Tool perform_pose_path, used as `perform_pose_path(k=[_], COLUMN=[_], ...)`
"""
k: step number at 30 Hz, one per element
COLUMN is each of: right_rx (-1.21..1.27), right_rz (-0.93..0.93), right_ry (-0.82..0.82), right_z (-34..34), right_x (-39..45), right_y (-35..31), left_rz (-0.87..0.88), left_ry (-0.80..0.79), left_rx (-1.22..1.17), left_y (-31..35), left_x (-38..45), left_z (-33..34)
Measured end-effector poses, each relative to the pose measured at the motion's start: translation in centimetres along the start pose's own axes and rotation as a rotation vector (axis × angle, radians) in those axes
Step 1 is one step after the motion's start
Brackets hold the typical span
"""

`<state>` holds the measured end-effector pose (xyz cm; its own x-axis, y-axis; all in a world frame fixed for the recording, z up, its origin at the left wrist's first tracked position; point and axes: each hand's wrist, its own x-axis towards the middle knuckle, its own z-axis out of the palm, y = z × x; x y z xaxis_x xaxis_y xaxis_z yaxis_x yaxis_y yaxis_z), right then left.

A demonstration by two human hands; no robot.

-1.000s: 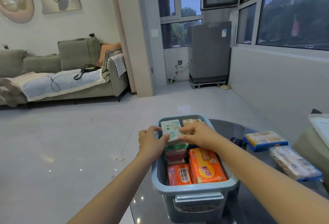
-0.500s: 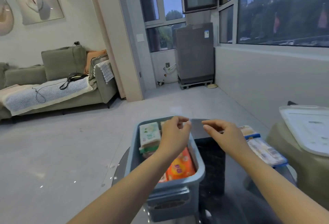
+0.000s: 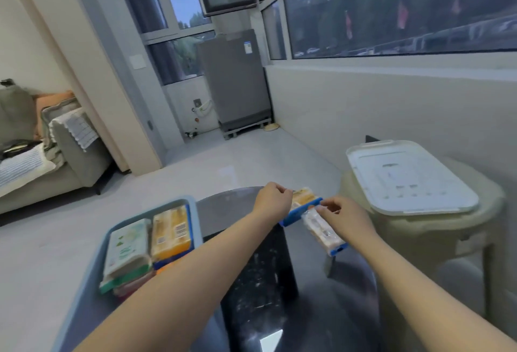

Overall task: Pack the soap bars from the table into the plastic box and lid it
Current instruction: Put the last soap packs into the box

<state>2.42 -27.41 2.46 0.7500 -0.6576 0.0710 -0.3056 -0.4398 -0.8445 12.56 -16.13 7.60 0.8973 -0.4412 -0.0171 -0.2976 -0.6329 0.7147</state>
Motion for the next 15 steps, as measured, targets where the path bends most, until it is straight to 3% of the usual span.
perform_pose_path(k=[11, 15], right_rx=[-0.398, -0.371], right_rz=[0.208, 0.297], right_ry=[-0.165, -0.212], right_z=[2.2, 2.2], right_x=[3.0, 3.7], right_y=[3.8, 3.6], left_rz=[-0.068, -0.066], left_ry=[-0.225, -0.233], left_rx=[0.416, 0.538], left_y=[-2.2, -2.8], left_x=[7.2, 8.3], left_z=[5.2, 5.5])
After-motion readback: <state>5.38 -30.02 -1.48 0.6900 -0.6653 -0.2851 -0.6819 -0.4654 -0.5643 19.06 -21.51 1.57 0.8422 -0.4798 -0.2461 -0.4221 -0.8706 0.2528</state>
